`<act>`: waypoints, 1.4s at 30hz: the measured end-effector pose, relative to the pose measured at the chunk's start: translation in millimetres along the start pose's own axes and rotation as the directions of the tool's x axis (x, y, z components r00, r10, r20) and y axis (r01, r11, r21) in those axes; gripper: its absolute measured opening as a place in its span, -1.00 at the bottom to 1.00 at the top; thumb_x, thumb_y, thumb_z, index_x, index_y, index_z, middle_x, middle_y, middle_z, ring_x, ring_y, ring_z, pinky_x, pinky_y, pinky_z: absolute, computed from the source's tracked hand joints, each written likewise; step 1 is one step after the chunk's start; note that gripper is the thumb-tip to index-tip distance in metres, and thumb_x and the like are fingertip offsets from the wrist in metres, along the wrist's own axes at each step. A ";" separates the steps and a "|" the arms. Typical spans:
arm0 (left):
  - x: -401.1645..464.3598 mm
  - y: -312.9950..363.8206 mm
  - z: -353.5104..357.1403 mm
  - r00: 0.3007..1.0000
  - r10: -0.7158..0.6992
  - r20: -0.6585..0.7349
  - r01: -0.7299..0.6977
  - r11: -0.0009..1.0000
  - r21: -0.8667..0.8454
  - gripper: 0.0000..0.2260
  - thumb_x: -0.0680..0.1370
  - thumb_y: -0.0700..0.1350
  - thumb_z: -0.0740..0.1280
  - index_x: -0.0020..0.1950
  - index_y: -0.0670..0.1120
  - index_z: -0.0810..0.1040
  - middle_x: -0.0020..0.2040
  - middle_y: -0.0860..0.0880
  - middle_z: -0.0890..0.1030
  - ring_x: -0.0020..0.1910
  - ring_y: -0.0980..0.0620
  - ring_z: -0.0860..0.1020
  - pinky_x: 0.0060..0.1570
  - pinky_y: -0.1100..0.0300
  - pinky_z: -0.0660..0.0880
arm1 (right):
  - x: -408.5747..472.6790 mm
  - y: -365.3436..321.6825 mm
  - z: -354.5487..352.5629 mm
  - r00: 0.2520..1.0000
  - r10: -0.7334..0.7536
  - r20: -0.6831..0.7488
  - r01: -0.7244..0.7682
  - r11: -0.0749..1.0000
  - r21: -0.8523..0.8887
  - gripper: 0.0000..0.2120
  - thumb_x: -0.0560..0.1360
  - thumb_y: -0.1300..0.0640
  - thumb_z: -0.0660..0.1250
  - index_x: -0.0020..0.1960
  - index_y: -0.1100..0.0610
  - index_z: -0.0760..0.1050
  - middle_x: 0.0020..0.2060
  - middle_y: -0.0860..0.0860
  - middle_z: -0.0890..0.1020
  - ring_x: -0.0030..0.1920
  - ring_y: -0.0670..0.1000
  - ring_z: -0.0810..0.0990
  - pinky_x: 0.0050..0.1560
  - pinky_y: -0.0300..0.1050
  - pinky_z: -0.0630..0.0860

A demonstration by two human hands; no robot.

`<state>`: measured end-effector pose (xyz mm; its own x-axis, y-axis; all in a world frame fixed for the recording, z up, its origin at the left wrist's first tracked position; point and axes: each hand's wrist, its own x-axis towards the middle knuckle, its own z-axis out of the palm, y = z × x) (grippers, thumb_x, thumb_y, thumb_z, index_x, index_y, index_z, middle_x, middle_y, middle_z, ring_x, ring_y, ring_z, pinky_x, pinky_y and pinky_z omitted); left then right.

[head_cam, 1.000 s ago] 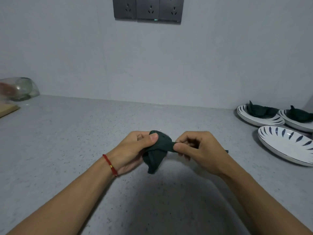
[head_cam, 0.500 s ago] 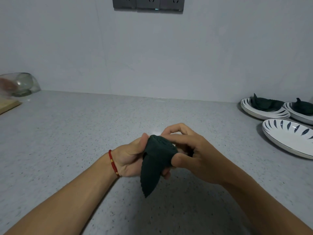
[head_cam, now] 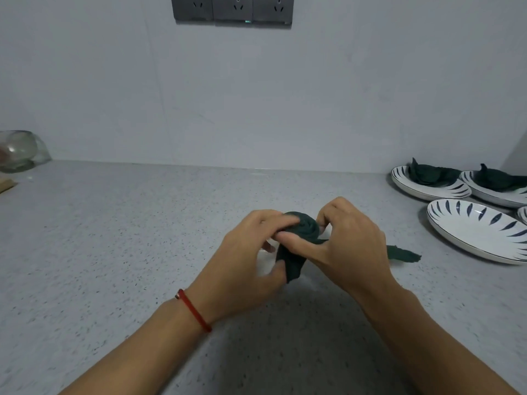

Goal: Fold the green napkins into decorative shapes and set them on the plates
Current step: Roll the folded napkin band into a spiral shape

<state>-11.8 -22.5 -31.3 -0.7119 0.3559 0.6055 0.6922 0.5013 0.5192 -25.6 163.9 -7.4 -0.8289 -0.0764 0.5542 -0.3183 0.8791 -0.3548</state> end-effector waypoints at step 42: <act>3.9 8.9 10.3 0.987 0.097 -0.126 -0.079 0.987 0.143 -0.75 0.44 -0.11 0.52 0.10 -0.06 0.65 0.01 0.12 0.65 0.01 0.16 0.60 -0.05 0.18 0.56 | -2.3 -13.9 3.1 0.986 0.022 0.167 -0.037 0.996 0.084 -0.38 0.16 -0.53 0.09 -0.27 0.02 0.45 -0.37 -0.09 0.53 -0.34 -0.09 0.49 -0.38 -0.21 0.36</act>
<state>-9.7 -8.5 -30.6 -0.6205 0.3006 0.7244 0.7222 0.5790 0.3783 -20.7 150.4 -6.0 -0.9008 -0.1341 0.4131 -0.3253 0.8385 -0.4371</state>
